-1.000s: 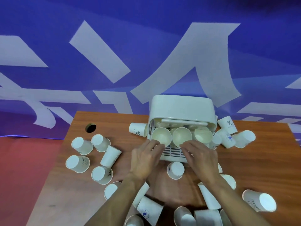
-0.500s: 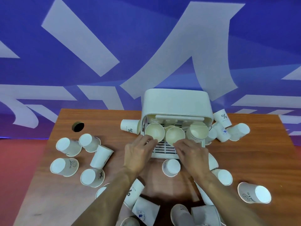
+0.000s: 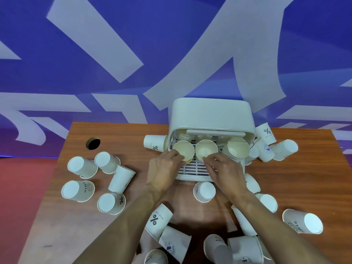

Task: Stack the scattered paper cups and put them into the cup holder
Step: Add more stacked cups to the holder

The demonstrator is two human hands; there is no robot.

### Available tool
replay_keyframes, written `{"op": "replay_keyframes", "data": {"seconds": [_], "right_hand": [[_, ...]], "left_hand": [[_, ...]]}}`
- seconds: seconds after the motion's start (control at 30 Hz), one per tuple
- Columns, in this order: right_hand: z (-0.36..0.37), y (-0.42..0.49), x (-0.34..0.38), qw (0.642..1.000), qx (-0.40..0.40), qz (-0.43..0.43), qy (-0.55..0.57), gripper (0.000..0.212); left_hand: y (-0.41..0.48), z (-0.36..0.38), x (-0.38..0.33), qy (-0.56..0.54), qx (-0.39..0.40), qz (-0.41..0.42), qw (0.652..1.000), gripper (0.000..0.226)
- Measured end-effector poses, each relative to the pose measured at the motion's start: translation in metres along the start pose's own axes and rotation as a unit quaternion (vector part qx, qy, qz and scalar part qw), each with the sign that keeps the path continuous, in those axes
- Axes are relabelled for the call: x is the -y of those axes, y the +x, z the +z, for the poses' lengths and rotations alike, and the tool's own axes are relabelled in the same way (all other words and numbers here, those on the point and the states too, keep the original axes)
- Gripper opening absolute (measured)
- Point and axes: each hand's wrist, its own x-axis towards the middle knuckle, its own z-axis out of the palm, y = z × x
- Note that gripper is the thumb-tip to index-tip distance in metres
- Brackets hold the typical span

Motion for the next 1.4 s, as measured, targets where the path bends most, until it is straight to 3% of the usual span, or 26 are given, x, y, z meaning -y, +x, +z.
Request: {"op": "replay_keyframes", "data": {"seconds": [0.37,0.77,0.83,0.97,1.03,1.27,1.4], "right_hand": [[-0.003,0.014,-0.008,0.983,0.145,0.088,-0.071,0.022],[0.003,0.020,-0.005,0.976,0.172,0.127,-0.045,0.017],[-0.008,0.019,0.000,0.983,0.140,0.117,-0.030,0.018],[-0.048,-0.005,0.008,0.990,0.070,0.123,-0.023,0.022],[-0.070,-0.028,0.000,0.988,0.069,0.137,-0.030,0.021],[-0.156,-0.102,-0.062,0.965,0.088,0.231,-0.092,0.024],[-0.194,-0.124,-0.104,0.949,0.090,0.281,-0.113,0.017]], "left_hand": [[0.008,0.011,0.002,0.028,0.069,0.012,0.997,0.014],[0.019,0.017,0.000,0.040,0.121,-0.024,0.992,0.018],[0.016,0.011,-0.004,0.022,0.102,-0.018,0.994,0.019],[0.006,-0.003,-0.025,-0.020,-0.001,0.061,0.998,0.013],[0.010,-0.008,-0.045,-0.027,-0.008,0.123,0.992,0.010],[0.043,-0.020,-0.136,0.024,0.127,0.176,0.976,0.027],[0.050,-0.016,-0.186,0.053,0.151,0.209,0.965,0.024]]}}
